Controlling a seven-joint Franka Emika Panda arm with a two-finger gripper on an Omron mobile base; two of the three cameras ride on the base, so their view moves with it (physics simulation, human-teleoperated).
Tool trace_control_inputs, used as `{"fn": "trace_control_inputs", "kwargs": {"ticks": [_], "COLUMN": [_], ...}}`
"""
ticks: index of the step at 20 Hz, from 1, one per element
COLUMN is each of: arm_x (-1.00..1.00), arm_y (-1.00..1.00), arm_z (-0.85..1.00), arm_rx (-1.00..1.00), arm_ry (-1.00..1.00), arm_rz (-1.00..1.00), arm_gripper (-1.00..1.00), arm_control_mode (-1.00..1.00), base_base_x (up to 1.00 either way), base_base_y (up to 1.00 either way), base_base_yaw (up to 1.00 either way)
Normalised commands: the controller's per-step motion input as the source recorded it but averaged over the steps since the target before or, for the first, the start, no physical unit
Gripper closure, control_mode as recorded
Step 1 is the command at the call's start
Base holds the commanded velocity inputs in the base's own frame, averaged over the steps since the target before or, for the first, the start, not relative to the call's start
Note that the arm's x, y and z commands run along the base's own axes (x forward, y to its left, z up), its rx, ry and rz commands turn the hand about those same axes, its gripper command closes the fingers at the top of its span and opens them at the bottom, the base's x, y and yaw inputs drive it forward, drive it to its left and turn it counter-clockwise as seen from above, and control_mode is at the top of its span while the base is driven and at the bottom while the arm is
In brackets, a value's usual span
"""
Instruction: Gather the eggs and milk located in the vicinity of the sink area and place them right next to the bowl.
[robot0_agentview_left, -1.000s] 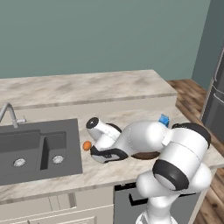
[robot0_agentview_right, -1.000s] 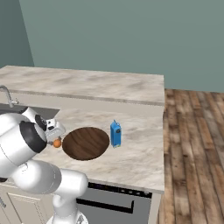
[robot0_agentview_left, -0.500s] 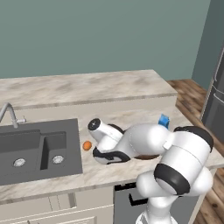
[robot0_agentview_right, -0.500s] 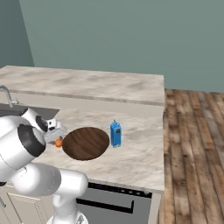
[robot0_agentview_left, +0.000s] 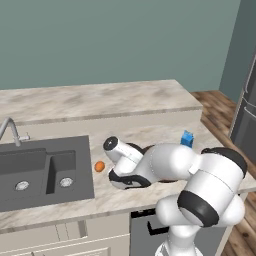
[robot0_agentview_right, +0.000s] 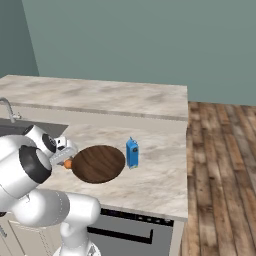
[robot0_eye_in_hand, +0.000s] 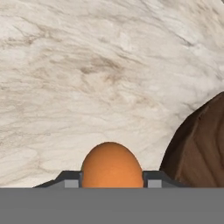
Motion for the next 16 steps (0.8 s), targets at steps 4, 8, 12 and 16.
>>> {"fn": "trace_control_inputs", "kwargs": {"ticks": [4, 8, 12, 16], "arm_x": [0.00, 0.00, 0.00, 0.00], "arm_y": [0.00, 0.00, 0.01, 0.25], "arm_z": [0.00, 0.00, 0.02, 0.39], "arm_rx": [0.00, 0.00, -0.01, -0.04], "arm_ry": [0.00, 0.00, 0.00, 0.00], "arm_rz": [0.00, 0.00, 0.00, 0.00], "arm_gripper": [-1.00, -1.00, -1.00, -1.00], "arm_control_mode": [-1.00, -1.00, -1.00, -1.00], "base_base_x": [0.00, 0.00, 0.00, 0.00], "base_base_y": [0.00, 0.00, 0.00, 0.00], "base_base_yaw": [0.00, 0.00, 0.00, 0.00]}}
